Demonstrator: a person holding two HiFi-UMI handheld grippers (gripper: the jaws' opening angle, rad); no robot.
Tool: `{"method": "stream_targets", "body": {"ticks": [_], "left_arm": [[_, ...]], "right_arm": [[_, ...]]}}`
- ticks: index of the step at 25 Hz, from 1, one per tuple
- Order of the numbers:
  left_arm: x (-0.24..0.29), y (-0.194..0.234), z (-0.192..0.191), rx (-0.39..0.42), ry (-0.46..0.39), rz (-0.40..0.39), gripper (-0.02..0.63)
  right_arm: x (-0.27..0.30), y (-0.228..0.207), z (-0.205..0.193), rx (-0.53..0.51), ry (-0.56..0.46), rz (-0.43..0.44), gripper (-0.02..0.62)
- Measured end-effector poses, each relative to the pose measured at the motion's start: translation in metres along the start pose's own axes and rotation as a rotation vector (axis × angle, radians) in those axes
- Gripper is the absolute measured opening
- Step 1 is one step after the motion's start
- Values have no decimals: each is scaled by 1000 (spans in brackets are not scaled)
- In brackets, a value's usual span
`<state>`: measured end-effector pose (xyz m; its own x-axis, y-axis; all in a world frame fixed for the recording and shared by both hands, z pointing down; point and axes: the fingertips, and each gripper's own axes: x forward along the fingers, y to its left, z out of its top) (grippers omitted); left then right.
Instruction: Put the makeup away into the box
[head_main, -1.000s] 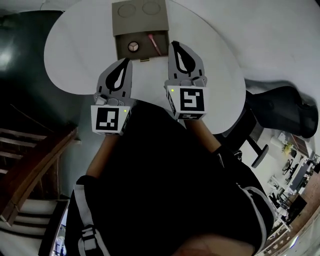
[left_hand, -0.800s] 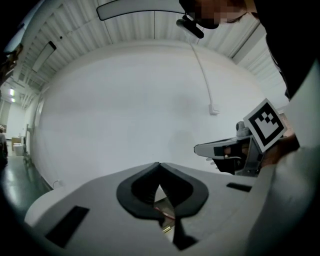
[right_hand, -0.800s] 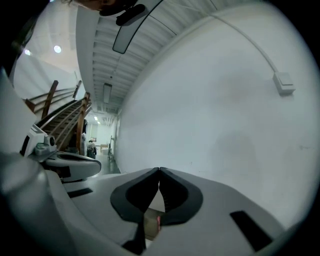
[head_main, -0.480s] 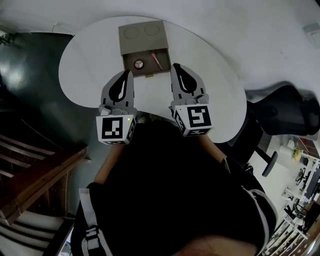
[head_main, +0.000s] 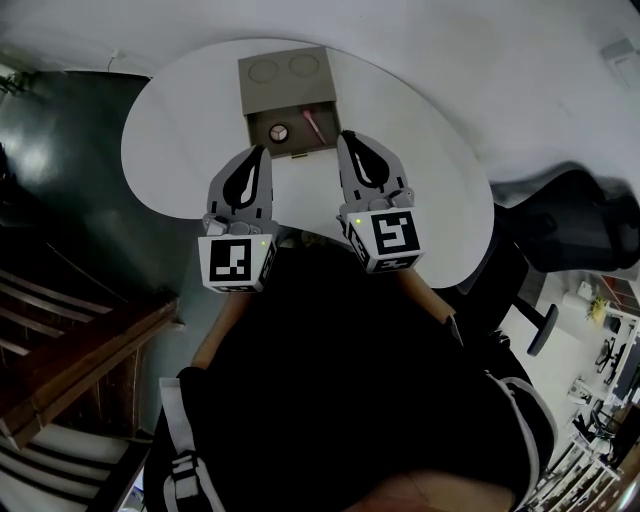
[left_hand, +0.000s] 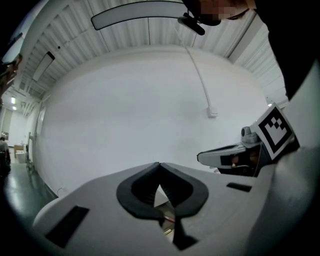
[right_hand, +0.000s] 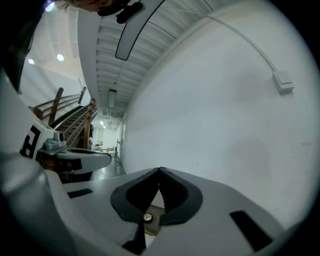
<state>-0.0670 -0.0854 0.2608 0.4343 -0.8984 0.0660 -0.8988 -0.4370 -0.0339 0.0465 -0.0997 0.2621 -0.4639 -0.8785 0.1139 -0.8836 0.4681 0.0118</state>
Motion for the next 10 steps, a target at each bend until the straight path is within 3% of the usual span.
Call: {"method": "stream_targets", "body": {"ticks": [10], "left_arm": [[-1,5,1,24,9,0,8]], "right_arm": [[5,4,1,-18,1,12,21]]}}
